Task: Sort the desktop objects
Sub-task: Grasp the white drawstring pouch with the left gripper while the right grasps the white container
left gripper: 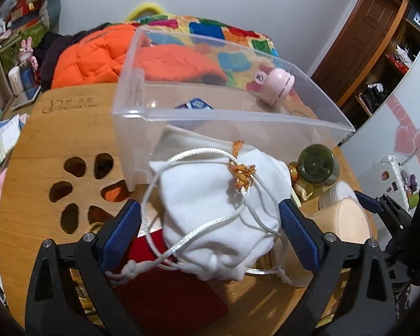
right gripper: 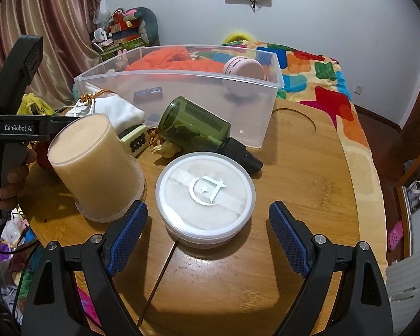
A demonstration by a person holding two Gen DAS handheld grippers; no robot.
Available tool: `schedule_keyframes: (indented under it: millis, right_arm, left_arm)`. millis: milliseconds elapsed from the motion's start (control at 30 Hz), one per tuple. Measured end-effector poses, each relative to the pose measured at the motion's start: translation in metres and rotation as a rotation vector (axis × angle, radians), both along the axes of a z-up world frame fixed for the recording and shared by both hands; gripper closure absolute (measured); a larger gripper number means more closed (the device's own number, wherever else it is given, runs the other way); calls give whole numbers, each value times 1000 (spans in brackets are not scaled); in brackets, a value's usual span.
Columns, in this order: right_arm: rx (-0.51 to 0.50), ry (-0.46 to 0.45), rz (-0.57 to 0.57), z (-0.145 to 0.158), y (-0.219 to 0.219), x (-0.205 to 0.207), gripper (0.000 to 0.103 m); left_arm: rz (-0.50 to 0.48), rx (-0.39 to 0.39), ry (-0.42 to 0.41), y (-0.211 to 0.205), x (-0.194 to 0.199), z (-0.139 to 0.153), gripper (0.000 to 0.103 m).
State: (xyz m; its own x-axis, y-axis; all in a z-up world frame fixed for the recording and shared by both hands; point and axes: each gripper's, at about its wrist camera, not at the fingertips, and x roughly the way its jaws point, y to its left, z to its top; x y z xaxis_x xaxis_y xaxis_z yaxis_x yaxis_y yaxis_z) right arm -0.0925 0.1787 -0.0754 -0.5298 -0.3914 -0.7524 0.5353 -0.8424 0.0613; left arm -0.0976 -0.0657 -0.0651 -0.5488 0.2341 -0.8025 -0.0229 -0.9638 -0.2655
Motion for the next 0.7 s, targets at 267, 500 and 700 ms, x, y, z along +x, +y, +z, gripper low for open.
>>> schedule_keyframes:
  millis: [267, 500, 700]
  right_arm:
    - [-50, -34, -3, -2, 3, -4, 28]
    - [-61, -44, 5, -3, 1, -3, 41]
    - [-57, -31, 1, -3, 1, -2, 41]
  left_arm:
    - [14, 9, 24, 1, 0, 0, 4]
    - [-8, 50, 27, 3, 0, 2, 24]
    - [-2, 63, 45, 2, 2, 1, 28]
